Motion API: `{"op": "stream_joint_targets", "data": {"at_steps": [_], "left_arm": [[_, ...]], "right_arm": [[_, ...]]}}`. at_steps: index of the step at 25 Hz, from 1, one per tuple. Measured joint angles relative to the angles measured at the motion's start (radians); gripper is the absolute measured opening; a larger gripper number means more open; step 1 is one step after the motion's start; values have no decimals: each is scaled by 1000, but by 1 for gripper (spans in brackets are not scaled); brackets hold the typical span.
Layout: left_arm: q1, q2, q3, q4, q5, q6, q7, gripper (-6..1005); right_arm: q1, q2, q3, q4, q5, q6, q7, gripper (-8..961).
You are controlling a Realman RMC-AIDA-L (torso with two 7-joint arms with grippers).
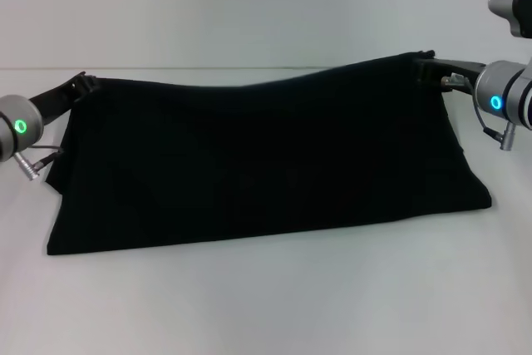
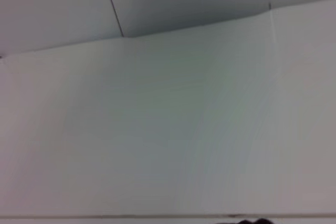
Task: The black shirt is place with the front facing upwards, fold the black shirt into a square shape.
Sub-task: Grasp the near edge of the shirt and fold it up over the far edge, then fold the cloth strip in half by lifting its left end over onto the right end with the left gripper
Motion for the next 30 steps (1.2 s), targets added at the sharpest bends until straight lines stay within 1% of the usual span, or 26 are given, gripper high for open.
{"op": "stream_joint_targets", "data": {"at_steps": [1, 4, 8, 10, 11, 12, 15, 18, 20, 21, 23, 26, 28, 30], "left_arm": [[-3, -7, 0, -2, -26, -23, 37, 45], [-8, -19, 0, -6, -80, -49, 94, 45], [-4, -22, 0, -6, -101, -48, 101, 174], [5, -19, 0, -7, -110, -33, 101, 239], [14, -14, 0, -9, -113, -17, 98, 357], [26, -6, 0, -15, -114, 1, 93, 475], [57, 26, -2, -56, -114, 27, 81, 545], [99, 40, -9, -67, -130, 63, 55, 615], [140, 56, -5, -59, -136, 167, -6, 614], [168, 71, 1, -58, -131, 246, -44, 613], [218, 114, 36, -60, -118, 418, -138, 612], [285, 169, 160, -49, -104, 619, -305, 611], [325, 184, 216, -20, -92, 723, -378, 610], [367, 185, 230, 13, -77, 810, -432, 616]], "right_arm": [[-2, 0, 0, 10, 45, 0, -52, 122], [-8, 0, 0, 29, 141, 3, -142, 132], [-26, 1, 8, 32, 189, 2, -156, 318], [-48, 0, 8, 27, 235, -19, -156, 405], [-59, -1, 6, 25, 253, -38, -157, 446], [-73, -3, 5, 21, 269, -66, -157, 488], [-112, -8, 2, 13, 280, -174, -162, 611], [-147, -7, 2, 1, 280, -280, -203, 642], [-172, -7, -5, -1, 270, -374, -258, 663], [-186, -9, -20, -3, 259, -432, -290, 663], [-216, -14, -63, -14, 229, -542, -341, 663], [-257, -21, -135, -35, 175, -718, -426, 664], [-280, -22, -168, -39, 162, -793, -469, 664], [-292, -21, -190, -42, 162, -808, -482, 664]]}}
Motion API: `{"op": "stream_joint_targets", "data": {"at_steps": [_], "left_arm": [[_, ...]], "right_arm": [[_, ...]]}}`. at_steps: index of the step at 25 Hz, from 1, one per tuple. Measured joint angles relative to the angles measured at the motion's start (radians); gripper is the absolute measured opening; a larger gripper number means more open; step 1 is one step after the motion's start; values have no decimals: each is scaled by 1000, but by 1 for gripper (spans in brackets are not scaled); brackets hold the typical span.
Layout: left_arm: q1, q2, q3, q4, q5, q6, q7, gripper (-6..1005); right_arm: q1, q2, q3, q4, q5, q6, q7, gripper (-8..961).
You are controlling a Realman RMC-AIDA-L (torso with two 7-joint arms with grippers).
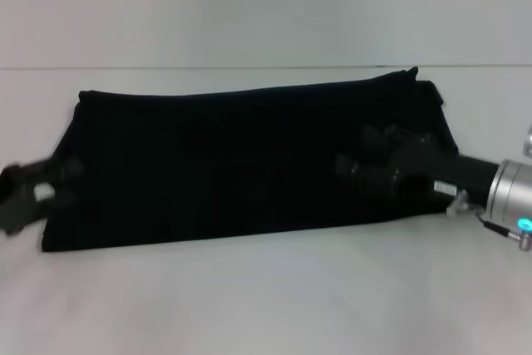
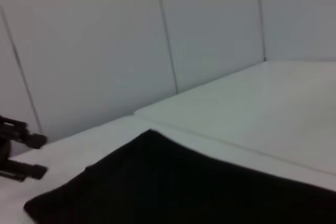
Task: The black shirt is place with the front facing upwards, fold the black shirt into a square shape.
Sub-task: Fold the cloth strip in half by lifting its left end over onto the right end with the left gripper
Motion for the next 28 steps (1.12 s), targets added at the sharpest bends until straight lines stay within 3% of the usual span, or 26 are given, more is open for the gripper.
{"op": "stream_joint_targets", "data": {"at_steps": [6, 9, 12, 28], "left_arm": [[112, -20, -18, 48, 13, 98, -100, 657], [126, -22, -19, 48, 19, 80, -118, 677], [120, -23, -16, 43, 37, 50, -133, 748], [103, -26, -13, 29, 66, -96, -226, 747]], "right_arm": [[-11, 11, -30, 2, -1, 22, -10, 755], [-11, 11, -31, 4, -1, 34, -15, 944], [-9, 11, -31, 4, -1, 40, -15, 940], [-10, 15, -32, 5, -1, 49, -15, 933]]}}
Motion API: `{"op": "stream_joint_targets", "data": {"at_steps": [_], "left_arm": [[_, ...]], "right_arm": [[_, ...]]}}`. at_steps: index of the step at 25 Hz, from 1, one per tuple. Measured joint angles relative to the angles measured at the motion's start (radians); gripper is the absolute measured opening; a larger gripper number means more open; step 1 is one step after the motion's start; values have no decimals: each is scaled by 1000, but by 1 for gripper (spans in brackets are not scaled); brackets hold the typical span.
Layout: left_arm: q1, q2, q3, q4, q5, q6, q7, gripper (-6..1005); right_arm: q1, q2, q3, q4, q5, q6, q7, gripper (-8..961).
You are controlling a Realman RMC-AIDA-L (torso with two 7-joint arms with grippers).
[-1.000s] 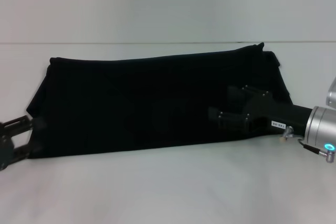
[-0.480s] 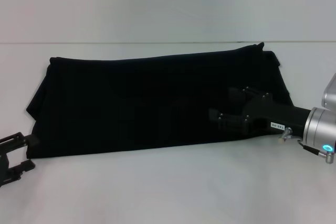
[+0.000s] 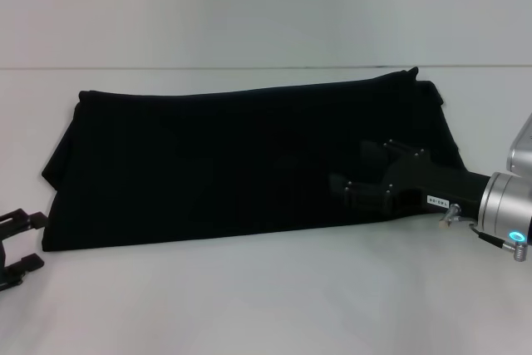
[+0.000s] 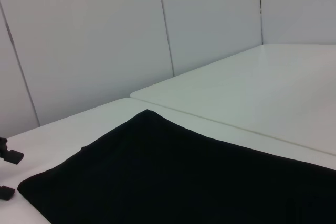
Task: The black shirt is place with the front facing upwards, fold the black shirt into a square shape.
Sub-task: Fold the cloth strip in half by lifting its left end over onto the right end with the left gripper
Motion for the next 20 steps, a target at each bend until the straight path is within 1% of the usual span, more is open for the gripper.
{"op": "stream_joint_targets", "data": {"at_steps": [5, 10, 15, 20], "left_arm": [[-15, -1, 2, -21, -1, -22, 0, 746], [-46, -1, 4, -44, -1, -51, 6, 746], [-88, -1, 33, -51, 2, -85, 8, 745], [-105, 0, 58, -51, 2, -106, 1, 745]], "right_arm": [[1, 0, 0, 0, 0, 0, 0, 931], [3, 1, 0, 3, 0, 0, 1, 929], [9, 2, 0, 11, 0, 0, 2, 927], [9, 2, 0, 11, 0, -1, 2, 925]]}}
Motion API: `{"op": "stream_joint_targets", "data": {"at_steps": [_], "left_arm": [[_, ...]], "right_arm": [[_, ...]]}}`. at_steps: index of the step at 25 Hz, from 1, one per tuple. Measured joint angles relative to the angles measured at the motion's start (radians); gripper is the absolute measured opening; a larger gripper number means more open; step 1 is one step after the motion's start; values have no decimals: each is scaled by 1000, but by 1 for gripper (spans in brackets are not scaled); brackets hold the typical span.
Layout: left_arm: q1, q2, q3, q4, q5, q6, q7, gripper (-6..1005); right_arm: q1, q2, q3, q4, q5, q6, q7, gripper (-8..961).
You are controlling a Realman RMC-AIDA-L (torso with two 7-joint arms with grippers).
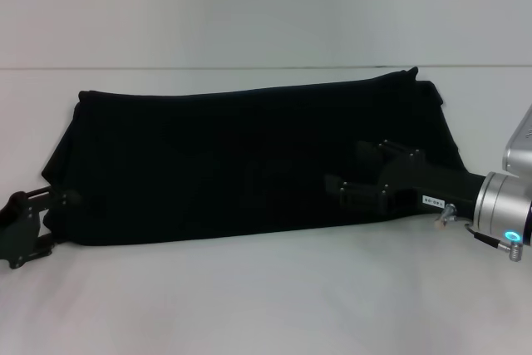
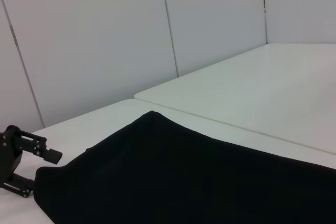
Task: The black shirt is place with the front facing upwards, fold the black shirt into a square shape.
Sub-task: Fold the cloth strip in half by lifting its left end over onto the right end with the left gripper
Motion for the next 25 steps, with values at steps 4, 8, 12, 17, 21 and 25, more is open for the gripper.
{"op": "stream_joint_targets", "data": {"at_steps": [4, 8, 12, 17, 21, 25], "left_arm": [[-4, 3, 16, 6, 0, -8, 7, 662], [-6, 3, 23, 11, 0, -14, 10, 580], [-10, 1, 25, 11, 0, -22, 11, 498], [-10, -1, 25, 11, -2, -32, 15, 369], [-10, -1, 20, 11, -10, -33, 28, 177], [-10, -2, 17, 11, -12, -33, 41, 73]], "right_arm": [[0, 0, 0, 0, 0, 0, 0, 924], [1, 0, 0, 0, 0, 0, 0, 922], [1, 0, 0, 0, 1, 0, 0, 921], [2, 0, 0, 0, 2, 0, 4, 919], [2, 0, 0, 0, 4, 0, 4, 917], [2, 0, 1, 0, 6, 0, 3, 916]]}}
